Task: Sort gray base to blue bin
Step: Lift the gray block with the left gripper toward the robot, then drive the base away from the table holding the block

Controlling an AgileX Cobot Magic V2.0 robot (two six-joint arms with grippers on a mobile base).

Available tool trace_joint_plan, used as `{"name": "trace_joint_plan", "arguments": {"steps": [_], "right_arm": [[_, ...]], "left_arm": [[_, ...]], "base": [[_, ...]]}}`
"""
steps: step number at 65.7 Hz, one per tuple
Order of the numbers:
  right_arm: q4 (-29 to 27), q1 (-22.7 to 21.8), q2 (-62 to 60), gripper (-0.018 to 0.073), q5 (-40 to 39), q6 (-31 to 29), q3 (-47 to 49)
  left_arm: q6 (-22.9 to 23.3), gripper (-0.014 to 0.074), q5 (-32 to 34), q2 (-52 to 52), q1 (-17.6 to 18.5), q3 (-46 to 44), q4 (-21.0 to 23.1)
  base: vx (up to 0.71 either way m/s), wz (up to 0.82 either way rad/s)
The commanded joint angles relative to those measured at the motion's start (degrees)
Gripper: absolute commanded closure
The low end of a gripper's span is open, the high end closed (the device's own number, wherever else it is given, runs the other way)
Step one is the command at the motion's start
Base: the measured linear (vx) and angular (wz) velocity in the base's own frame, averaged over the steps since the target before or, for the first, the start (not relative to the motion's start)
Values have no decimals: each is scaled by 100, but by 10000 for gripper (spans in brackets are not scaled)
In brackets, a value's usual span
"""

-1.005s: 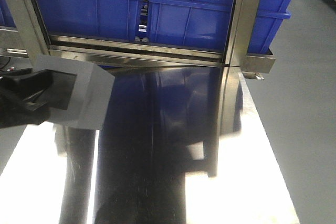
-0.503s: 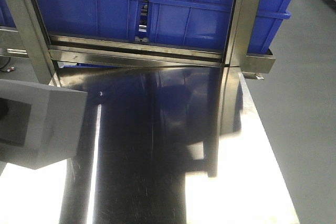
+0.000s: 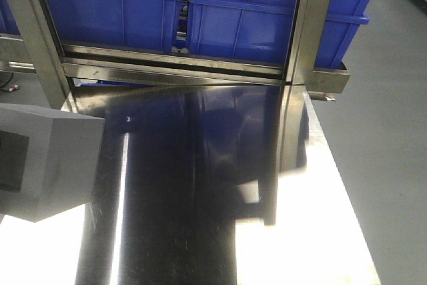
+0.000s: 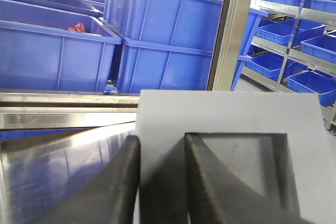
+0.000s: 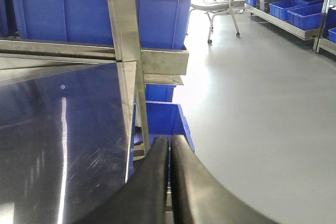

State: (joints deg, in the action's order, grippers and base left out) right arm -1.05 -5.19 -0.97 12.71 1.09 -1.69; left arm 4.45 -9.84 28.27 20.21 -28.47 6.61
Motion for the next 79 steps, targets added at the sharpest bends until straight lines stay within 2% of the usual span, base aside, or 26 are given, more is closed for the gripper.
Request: {"name": "trace_joint_plan", "arguments": {"steps": [1, 79], "right_arm": [[38, 2, -10, 564, -427, -39, -2], [38, 2, -10, 564, -427, -39, -2]], "left_arm": [[40, 604, 627, -2, 13, -179, 41], [40, 603, 627, -2, 13, -179, 41]], "base": [[0, 0], [0, -1]]}}
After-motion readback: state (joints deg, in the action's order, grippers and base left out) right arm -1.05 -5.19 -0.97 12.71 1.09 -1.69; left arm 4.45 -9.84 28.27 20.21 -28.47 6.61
